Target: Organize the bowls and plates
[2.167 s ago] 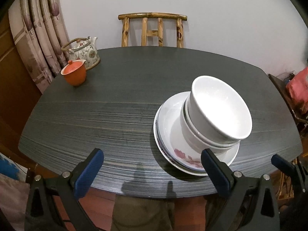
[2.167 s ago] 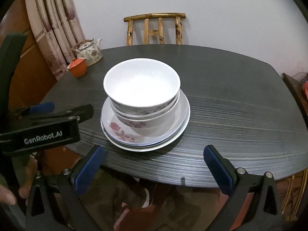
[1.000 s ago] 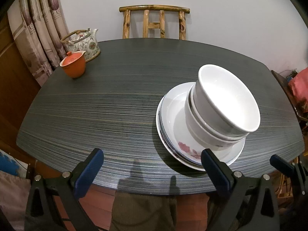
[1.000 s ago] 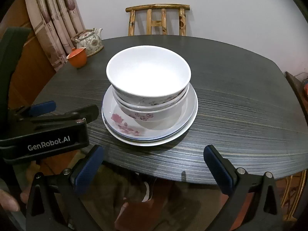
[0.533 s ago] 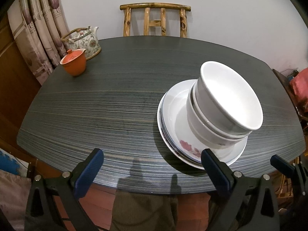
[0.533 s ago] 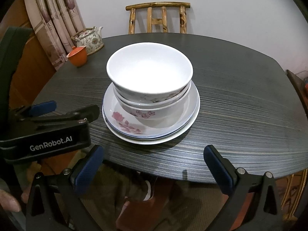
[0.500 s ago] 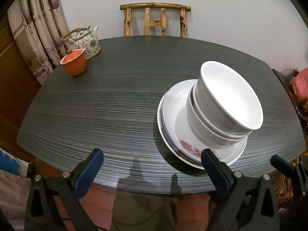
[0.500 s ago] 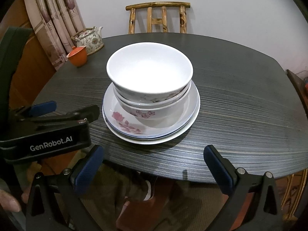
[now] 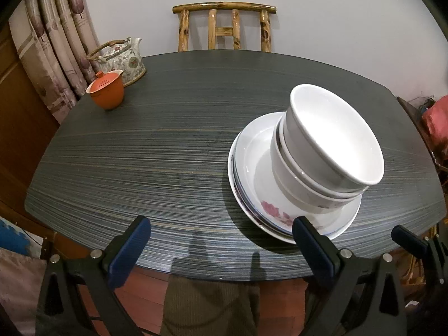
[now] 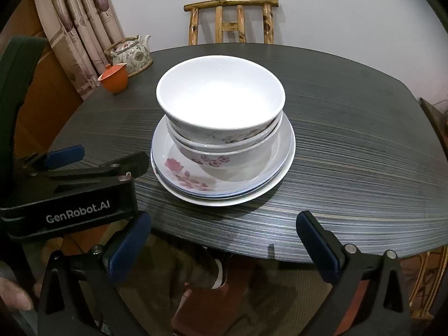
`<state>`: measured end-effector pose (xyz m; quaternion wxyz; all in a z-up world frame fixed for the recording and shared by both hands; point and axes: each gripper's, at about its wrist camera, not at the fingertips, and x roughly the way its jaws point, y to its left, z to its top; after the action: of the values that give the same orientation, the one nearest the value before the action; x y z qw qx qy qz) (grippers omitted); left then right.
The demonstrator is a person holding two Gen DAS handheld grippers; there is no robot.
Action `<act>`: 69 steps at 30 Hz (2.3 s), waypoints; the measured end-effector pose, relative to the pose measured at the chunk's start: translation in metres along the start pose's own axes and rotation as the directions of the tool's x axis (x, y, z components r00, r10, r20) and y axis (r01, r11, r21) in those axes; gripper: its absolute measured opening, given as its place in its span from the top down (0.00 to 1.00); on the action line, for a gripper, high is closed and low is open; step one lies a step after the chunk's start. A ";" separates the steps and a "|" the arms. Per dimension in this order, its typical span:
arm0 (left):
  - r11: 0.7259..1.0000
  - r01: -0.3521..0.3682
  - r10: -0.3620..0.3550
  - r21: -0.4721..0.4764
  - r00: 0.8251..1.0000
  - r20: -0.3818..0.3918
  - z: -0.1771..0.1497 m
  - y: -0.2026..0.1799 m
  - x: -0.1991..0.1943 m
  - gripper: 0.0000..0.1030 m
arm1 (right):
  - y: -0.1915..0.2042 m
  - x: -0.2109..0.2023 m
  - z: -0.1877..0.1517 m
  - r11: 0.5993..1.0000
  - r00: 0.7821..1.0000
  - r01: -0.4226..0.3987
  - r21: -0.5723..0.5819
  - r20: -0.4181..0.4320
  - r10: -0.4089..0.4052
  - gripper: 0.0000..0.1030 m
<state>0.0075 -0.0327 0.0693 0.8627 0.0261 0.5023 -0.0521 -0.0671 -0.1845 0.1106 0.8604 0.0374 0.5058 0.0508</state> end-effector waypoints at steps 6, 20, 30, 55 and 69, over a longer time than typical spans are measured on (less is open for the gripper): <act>1.000 -0.002 0.002 0.002 1.000 -0.004 0.002 0.003 0.003 0.00 | 0.001 0.001 -0.001 1.000 1.000 0.000 0.003 -0.005 0.000 0.00; 1.000 -0.003 0.003 0.002 1.000 -0.008 0.003 0.005 0.004 0.00 | 0.003 0.003 -0.001 1.000 1.000 -0.007 -0.004 -0.012 0.007 0.00; 1.000 -0.008 0.008 0.009 1.000 -0.017 0.001 0.005 0.007 0.00 | 0.004 0.003 -0.001 1.000 1.000 -0.010 -0.005 -0.016 0.010 0.00; 1.000 -0.003 0.004 0.004 0.999 -0.042 0.005 0.012 0.018 0.00 | 0.009 0.007 -0.001 1.000 0.999 -0.024 0.002 -0.035 0.024 0.00; 1.000 -0.004 0.005 0.021 0.999 -0.040 0.001 0.005 0.016 0.00 | 0.004 0.009 -0.001 1.000 0.999 -0.031 0.001 -0.043 0.031 0.00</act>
<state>0.0166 -0.0286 0.0561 0.8523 0.0372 0.5188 -0.0550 -0.0640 -0.1789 0.1024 0.8483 0.0442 0.5236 0.0652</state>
